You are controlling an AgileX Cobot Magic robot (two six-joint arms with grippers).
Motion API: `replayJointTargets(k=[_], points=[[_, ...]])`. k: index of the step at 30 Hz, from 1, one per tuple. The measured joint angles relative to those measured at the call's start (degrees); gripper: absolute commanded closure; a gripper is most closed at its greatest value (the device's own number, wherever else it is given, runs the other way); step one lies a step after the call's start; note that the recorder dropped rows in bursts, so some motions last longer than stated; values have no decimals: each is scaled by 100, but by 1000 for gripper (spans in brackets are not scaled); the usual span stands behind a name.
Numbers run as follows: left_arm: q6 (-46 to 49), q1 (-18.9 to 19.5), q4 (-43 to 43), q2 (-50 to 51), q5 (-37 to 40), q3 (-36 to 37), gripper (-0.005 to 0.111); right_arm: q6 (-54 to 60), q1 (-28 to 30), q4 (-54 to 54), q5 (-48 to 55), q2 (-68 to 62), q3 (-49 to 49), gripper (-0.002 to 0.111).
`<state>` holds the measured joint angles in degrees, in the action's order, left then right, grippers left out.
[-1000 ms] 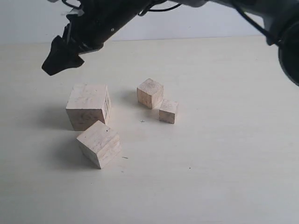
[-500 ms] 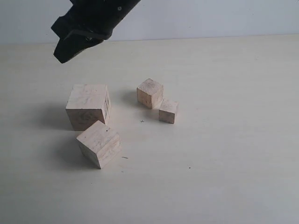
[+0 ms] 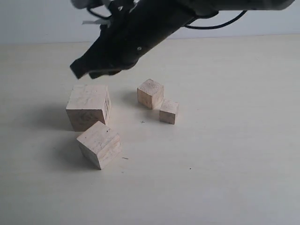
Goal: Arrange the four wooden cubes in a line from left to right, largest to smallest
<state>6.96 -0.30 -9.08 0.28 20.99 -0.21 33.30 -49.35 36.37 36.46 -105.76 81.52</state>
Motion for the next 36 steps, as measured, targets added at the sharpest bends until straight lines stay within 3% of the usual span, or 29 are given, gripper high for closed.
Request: replayJointTargets(k=[3, 9, 11, 13, 14, 16, 17, 32, 34, 36], points=[[0, 0, 0, 0, 0, 0, 107, -404, -409, -558, 239, -41, -29, 108], [0, 0, 0, 0, 0, 0, 107, -2413, -782, -2687, 419, -286, -39, 105], [0, 0, 0, 0, 0, 0, 107, -2602, -785, -2878, 575, -488, -39, 91], [0, 0, 0, 0, 0, 0, 107, -2472, -785, -2772, 645, -670, -51, 66], [0, 0, 0, 0, 0, 0, 107, -2348, -785, -2659, 645, -714, -62, 45], [0, 0, 0, 0, 0, 0, 107, -1856, -785, -2186, 670, -780, -62, 13], [0, 0, 0, 0, 0, 0, 107, -1552, -785, -1967, 670, -777, -62, 3], [0, 0, 0, 0, 0, 0, 107, -1528, -785, -1724, 333, -1259, -62, 6], [0, 0, 0, 0, 0, 0, 107, -1542, -785, -1762, 322, -1372, -62, 11], [0, 0, 0, 0, 0, 0, 107, -1542, -785, -1791, 322, -1436, -62, 25]])
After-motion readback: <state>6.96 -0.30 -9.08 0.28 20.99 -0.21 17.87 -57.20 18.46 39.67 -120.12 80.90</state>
